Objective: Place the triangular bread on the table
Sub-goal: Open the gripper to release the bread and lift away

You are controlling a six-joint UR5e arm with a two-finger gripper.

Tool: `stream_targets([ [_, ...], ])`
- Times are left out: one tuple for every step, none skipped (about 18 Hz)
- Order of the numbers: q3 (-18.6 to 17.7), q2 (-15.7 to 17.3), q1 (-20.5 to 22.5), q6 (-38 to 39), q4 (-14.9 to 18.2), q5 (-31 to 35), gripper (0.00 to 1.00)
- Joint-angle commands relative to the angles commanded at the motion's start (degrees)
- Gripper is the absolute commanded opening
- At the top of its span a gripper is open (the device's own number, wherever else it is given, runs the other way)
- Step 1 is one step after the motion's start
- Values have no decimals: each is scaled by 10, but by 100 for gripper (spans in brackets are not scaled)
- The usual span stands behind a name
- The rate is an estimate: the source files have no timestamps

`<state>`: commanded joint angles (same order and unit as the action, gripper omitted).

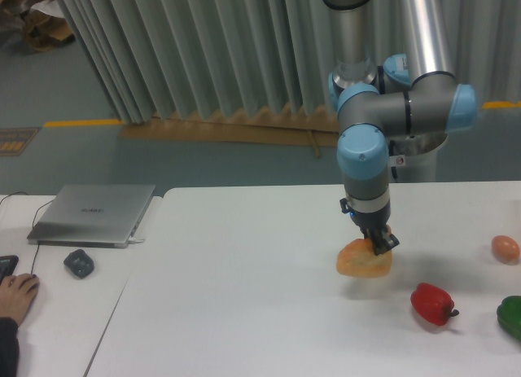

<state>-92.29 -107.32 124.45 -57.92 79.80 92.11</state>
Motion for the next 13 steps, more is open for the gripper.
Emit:
stream_targets([
  [1,0,0,0,-2,1,73],
  [2,0,0,1,-2,3,86],
  [2,1,0,1,-3,5,100],
  [2,2,-1,2,-3,12,100],
  [2,2,0,2,-3,18,100],
  [2,1,-1,2,-4,18,100],
  [3,0,-1,2,-4,19,100],
  [5,2,-1,3,-4,19,100],
  [11,4,0,3,-4,18,100],
  [19,8,1,1,-5,17,100],
  [27,8,1,1,-15,19,100],
  [28,9,1,1,-27,19,100],
  [28,9,1,1,-42,20,100],
])
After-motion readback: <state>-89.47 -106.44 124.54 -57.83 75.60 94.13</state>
